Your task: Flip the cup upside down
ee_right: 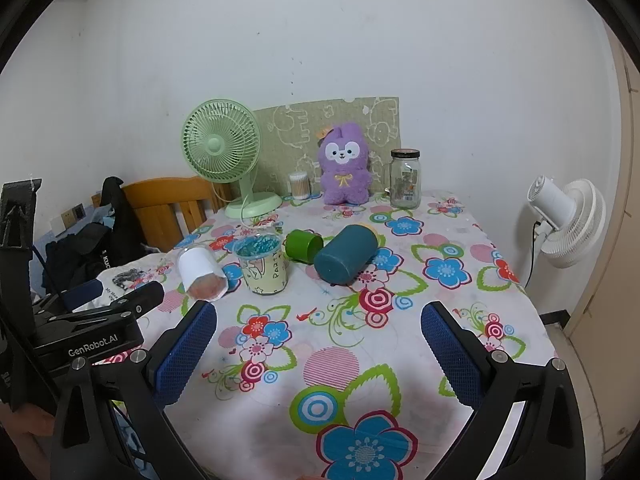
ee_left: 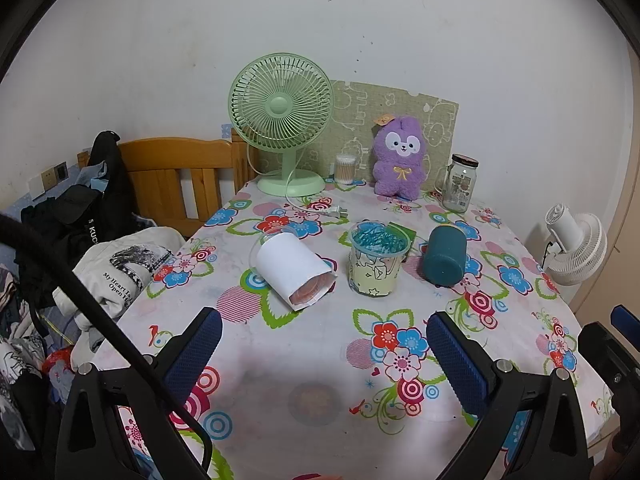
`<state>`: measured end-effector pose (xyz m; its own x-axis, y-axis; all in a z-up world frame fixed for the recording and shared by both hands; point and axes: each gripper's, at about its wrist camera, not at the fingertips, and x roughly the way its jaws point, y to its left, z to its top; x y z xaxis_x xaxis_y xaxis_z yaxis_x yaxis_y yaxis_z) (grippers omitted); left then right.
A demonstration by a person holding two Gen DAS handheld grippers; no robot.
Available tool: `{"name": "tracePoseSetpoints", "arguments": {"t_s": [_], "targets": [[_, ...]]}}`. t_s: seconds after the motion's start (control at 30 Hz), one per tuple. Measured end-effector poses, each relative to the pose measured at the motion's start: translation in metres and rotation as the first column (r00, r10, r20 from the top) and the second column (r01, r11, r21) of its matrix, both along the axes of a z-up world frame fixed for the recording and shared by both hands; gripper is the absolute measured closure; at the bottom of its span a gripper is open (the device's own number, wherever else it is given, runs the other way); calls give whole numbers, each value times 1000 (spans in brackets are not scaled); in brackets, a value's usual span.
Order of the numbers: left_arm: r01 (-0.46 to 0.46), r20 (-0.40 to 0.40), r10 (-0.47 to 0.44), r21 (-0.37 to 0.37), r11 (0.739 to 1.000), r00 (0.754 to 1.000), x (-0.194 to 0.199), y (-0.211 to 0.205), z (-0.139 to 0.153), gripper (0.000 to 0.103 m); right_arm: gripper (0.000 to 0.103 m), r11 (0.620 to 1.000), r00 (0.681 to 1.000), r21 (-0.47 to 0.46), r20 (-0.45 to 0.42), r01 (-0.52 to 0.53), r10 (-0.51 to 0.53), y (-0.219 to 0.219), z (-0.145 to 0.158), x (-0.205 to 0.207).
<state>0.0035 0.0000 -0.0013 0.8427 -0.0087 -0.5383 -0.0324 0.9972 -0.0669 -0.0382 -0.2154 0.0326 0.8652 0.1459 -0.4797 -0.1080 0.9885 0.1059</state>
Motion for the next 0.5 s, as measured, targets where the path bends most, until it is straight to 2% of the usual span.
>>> {"name": "tracePoseSetpoints", "arguments": {"t_s": [0.5], "targets": [[2,-2,-2,-1,1000,1000,0,-2,1,0,0,1000,1000,1,0,-2,2,1,0,-1]]}}
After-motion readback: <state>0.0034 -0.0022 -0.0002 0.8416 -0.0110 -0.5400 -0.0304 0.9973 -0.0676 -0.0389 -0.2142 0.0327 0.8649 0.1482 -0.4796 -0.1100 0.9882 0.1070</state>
